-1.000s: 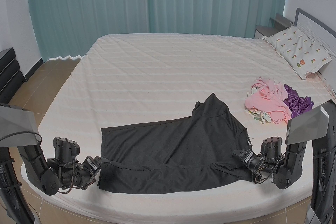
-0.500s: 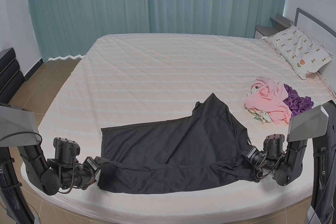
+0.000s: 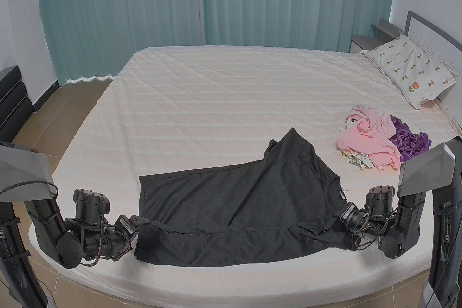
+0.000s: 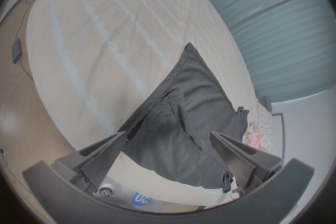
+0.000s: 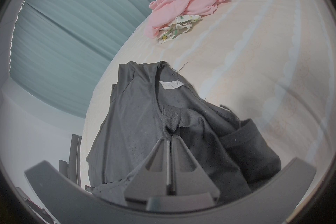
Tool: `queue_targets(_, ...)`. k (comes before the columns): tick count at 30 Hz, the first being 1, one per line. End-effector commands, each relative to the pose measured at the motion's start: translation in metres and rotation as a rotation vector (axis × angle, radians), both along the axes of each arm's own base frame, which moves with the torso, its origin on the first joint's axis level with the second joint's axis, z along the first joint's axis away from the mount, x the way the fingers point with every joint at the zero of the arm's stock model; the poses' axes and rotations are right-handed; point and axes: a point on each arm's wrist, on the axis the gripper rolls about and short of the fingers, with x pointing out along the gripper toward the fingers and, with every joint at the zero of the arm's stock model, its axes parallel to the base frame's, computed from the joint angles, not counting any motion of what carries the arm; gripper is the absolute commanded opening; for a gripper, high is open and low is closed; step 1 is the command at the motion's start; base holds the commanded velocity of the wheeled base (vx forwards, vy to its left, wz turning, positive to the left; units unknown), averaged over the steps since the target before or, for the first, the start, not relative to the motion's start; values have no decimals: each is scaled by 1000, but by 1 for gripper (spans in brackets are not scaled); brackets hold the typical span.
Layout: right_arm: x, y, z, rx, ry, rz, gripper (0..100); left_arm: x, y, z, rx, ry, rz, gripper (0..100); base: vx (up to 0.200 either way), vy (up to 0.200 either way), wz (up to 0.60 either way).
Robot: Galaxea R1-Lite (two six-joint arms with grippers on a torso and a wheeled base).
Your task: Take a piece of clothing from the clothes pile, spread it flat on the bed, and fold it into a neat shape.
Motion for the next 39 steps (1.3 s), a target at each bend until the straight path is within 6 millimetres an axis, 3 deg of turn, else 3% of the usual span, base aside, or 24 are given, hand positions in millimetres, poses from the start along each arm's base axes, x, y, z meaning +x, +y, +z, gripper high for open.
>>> queue_targets(1, -12, 3, 22, 12, -41, 29, 0, 1, 0, -1, 1, 2, 1, 100, 0, 0, 0)
queue_targets(11, -29, 5, 54, 52, -88, 91, 0, 1, 0, -1, 2, 2, 4, 100, 0, 0, 0)
queue_targets(17, -41, 6, 60, 36, -86, 111, 0, 1, 0, -1, 2, 2, 2, 100, 0, 0, 0)
queue_targets(27, -52, 4, 59, -20, -67, 157, 0, 1, 0, -2, 2, 3, 4, 100, 0, 0, 0)
queue_targets(31, -67, 0, 55, -42, -27, 269, 0, 1, 0, -2, 3, 3, 1, 100, 0, 0, 0)
queue_targets(39, -75, -5, 46, -64, 27, 333, 0, 1, 0, -2, 2, 5, 2, 100, 0, 0, 0)
